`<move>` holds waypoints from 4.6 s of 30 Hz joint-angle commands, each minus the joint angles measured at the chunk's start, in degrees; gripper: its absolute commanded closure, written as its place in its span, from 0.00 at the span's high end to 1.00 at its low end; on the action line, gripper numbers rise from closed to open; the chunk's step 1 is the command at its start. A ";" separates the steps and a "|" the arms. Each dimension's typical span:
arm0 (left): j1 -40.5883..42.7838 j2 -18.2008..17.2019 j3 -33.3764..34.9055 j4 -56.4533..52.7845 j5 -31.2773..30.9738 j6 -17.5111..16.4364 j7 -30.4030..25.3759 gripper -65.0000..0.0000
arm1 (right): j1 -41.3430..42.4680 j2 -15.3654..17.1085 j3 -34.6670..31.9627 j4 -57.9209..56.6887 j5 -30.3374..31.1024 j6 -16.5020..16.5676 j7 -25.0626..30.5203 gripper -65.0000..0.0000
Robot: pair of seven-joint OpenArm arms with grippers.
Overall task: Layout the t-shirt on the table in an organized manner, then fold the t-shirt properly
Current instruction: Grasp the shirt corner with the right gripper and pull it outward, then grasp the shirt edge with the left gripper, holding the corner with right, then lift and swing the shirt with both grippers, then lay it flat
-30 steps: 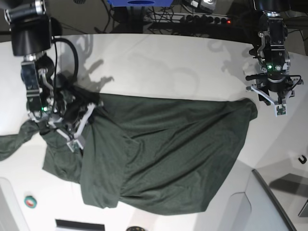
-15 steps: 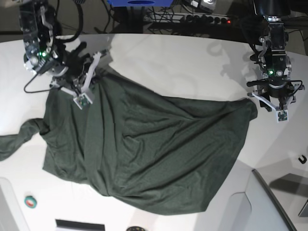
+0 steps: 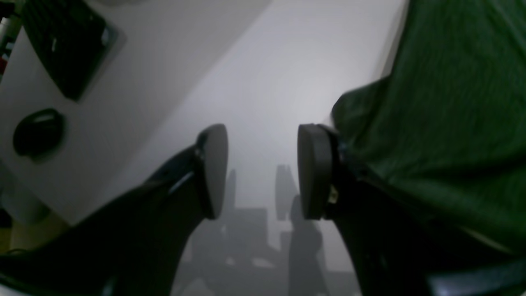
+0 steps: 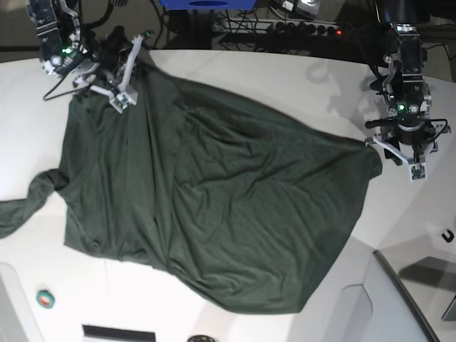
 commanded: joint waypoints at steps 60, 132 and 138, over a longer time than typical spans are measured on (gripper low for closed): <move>-7.41 -3.86 -0.21 -15.20 -41.59 -3.43 -1.23 0.92 | 1.00 -12.68 33.52 5.75 0.81 0.28 -0.23 0.54; 15.63 -8.26 -12.16 19.70 -41.50 -11.26 -0.87 0.00 | -2.96 -10.92 50.48 19.81 10.31 11.62 -16.94 0.01; 17.03 -8.52 -12.95 22.69 -41.50 -11.26 -0.79 0.00 | -3.22 -8.55 50.22 20.08 10.31 11.62 -17.38 0.01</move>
